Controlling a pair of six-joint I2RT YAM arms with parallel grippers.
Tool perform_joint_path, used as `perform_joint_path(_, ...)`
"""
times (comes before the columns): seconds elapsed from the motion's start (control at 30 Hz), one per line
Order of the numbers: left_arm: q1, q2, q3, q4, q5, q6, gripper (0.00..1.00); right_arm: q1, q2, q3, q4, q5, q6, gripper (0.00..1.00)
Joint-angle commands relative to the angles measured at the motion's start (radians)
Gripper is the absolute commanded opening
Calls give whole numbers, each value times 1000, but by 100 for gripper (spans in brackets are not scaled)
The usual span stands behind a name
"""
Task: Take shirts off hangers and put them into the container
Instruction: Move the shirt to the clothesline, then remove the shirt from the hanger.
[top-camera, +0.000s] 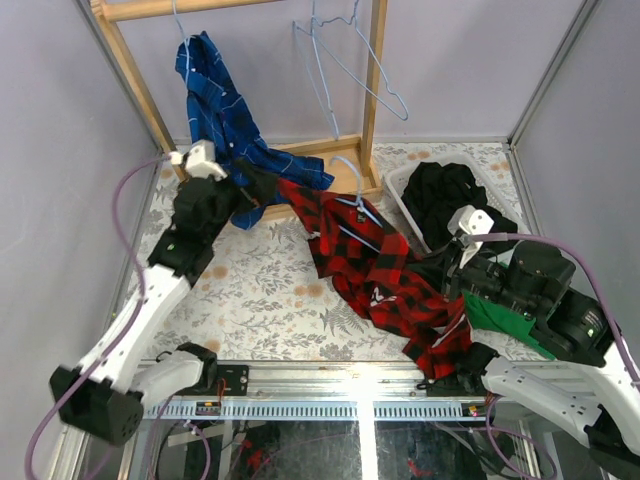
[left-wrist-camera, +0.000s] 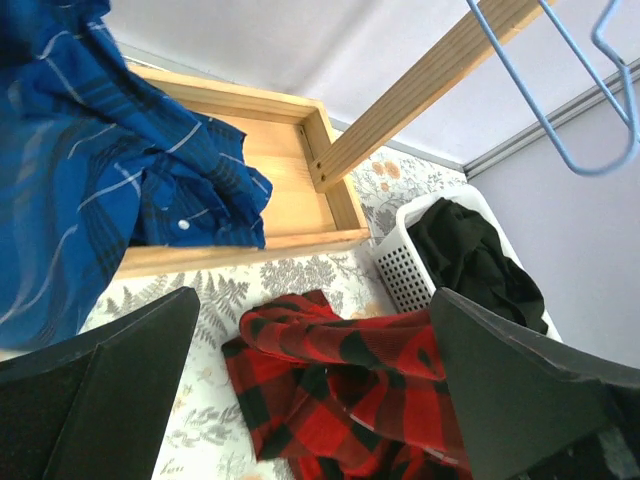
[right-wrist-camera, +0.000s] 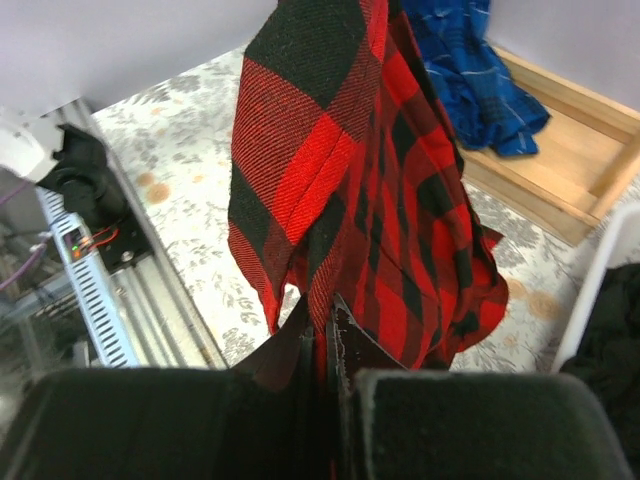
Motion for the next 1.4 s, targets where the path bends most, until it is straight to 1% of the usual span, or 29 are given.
perform_joint_path(0.0, 3, -201, -128, 29, 61, -3, 100, -3, 48, 105, 65, -227, -91, 0)
perform_joint_path(0.07, 2, -300, -154, 3, 36, 6, 100, -2, 74, 70, 77, -194, -89, 0)
perform_joint_path(0.1, 1, -364, -160, -24, 22, 8, 100, -2, 89, 48, 84, -158, -83, 0)
perform_joint_path(0.2, 2, -486, -163, -110, -42, 13, 100, -2, 139, -31, 133, -28, -33, 0)
perform_joint_path(0.23, 1, -522, -161, -143, -63, 16, 100, -2, 153, -59, 158, -19, -14, 0)
perform_joint_path(0.3, 2, -585, -166, -190, -59, 31, 100, -3, 173, -115, 231, -93, 14, 0)
perform_joint_path(0.37, 1, -628, -180, -200, 0, 54, 100, -2, 179, -181, 326, -174, 56, 0)
perform_joint_path(0.4, 2, -640, -186, -189, 51, 90, 100, -2, 181, -212, 372, -220, 74, 0)
perform_joint_path(0.47, 2, -643, -182, -180, 161, 139, 100, -2, 183, -246, 439, -317, 85, 0)
perform_joint_path(0.53, 2, -629, -168, -178, 281, 167, 100, -2, 189, -263, 479, -382, 88, 0)
perform_joint_path(0.67, 2, -605, -194, -117, 493, 182, 99, -3, 217, -283, 508, -376, 98, 0)
perform_joint_path(0.77, 2, -589, -225, -57, 611, 183, 97, -3, 250, -290, 517, -358, 99, 0)
perform_joint_path(0.83, 2, -578, -241, -16, 666, 181, 96, -2, 276, -291, 531, -352, 106, 0)
perform_joint_path(0.93, 2, -573, -278, 69, 710, 159, 95, -2, 312, -277, 536, -344, 114, 0)
perform_joint_path(1.0, 2, -570, -304, 120, 710, 131, 91, -2, 333, -270, 538, -344, 120, 0)
perform_joint_path(1.07, 1, -566, -327, 161, 703, 107, 89, -2, 344, -269, 548, -346, 127, 0)
perform_joint_path(1.17, 2, -551, -344, 183, 654, 79, 85, -3, 354, -267, 551, -356, 134, 0)
perform_joint_path(1.27, 2, -532, -364, 214, 609, 37, 79, -2, 360, -266, 552, -375, 142, 0)
perform_joint_path(1.37, 2, -505, -377, 238, 577, -7, 77, -2, 364, -261, 535, -374, 144, 0)
